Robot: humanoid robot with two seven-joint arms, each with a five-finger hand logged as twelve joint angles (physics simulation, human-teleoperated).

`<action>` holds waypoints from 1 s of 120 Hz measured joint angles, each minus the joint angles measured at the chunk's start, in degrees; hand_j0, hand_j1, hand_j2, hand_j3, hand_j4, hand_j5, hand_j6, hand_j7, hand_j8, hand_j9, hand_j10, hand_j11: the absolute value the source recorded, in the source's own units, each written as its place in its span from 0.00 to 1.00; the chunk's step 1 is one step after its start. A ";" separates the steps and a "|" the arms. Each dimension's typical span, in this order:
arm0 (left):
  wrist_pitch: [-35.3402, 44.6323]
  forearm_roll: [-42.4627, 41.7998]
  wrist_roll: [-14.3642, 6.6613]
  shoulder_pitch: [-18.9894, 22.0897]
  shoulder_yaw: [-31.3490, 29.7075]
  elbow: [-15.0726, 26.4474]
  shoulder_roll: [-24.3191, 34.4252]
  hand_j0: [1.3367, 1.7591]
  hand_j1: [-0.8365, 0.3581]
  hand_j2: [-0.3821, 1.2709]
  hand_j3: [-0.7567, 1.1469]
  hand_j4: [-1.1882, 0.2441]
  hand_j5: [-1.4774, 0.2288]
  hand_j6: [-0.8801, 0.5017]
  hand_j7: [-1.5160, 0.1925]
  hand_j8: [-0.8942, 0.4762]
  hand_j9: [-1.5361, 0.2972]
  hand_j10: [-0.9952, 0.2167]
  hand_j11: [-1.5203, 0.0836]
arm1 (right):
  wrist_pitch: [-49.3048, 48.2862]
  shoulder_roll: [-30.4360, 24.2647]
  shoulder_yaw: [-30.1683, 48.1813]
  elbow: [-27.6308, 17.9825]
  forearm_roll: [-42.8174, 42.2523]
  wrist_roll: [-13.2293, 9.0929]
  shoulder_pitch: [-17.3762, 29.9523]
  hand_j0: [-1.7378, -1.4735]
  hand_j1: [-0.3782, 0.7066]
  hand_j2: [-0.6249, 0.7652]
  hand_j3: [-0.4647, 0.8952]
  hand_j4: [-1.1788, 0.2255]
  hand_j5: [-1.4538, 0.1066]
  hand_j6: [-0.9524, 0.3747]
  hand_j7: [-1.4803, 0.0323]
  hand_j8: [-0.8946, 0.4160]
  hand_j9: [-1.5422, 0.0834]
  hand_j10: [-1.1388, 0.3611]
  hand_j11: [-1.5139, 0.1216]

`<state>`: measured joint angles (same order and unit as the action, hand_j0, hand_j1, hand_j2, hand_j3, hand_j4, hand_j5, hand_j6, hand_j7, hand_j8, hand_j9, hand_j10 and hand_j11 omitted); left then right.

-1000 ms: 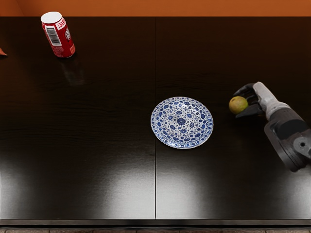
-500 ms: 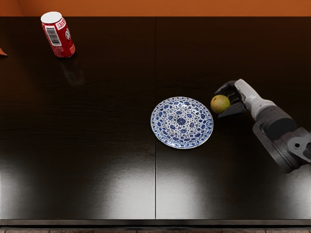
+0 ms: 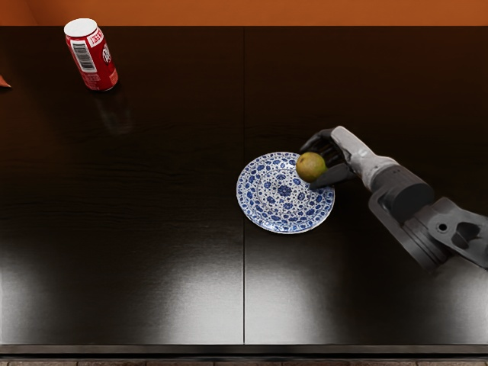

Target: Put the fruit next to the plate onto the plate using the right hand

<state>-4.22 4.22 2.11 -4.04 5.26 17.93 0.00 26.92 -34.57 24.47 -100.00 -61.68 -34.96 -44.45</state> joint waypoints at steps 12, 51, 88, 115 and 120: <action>0.00 0.00 0.00 0.00 0.00 0.00 0.00 0.76 0.99 0.23 0.40 0.83 0.86 0.63 0.88 0.65 0.84 0.82 0.94 | -0.02 1.24 -0.03 0.00 -0.01 -0.01 -0.56 0.30 0.57 0.57 0.34 0.44 0.45 0.37 0.49 0.33 0.49 0.41 0.47; 0.00 0.00 0.00 0.00 0.01 0.00 0.00 0.76 0.99 0.23 0.40 0.83 0.86 0.63 0.88 0.65 0.84 0.82 0.94 | -0.03 4.01 -0.07 0.00 -0.04 -0.02 -1.44 0.30 0.55 0.52 0.34 0.46 0.48 0.37 0.52 0.33 0.52 0.41 0.49; 0.00 0.00 0.00 0.00 0.01 0.00 0.00 0.76 0.99 0.23 0.40 0.83 0.86 0.63 0.88 0.65 0.84 0.82 0.94 | 0.05 5.44 -0.69 0.00 -0.06 -0.04 -1.25 0.30 0.54 0.46 0.34 0.49 0.52 0.37 0.55 0.33 0.55 0.43 0.53; 0.00 0.00 0.00 0.01 0.01 0.00 0.00 0.76 0.99 0.23 0.40 0.83 0.86 0.63 0.88 0.65 0.84 0.82 0.94 | 0.50 6.69 -2.84 0.00 -0.20 -0.05 -0.80 0.30 0.53 0.44 0.34 0.50 0.54 0.37 0.57 0.33 0.57 0.45 0.55; 0.00 0.00 0.00 0.03 -0.01 0.00 0.00 0.76 0.99 0.23 0.40 0.83 0.86 0.63 0.88 0.65 0.84 0.82 0.94 | 0.60 6.86 -3.14 0.00 -0.23 -0.05 -0.74 0.30 0.53 0.43 0.34 0.51 0.54 0.37 0.58 0.33 0.57 0.45 0.55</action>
<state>-4.22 4.22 2.11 -4.01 5.25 17.93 0.00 27.52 -27.71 21.33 -100.00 -61.91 -35.01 -45.20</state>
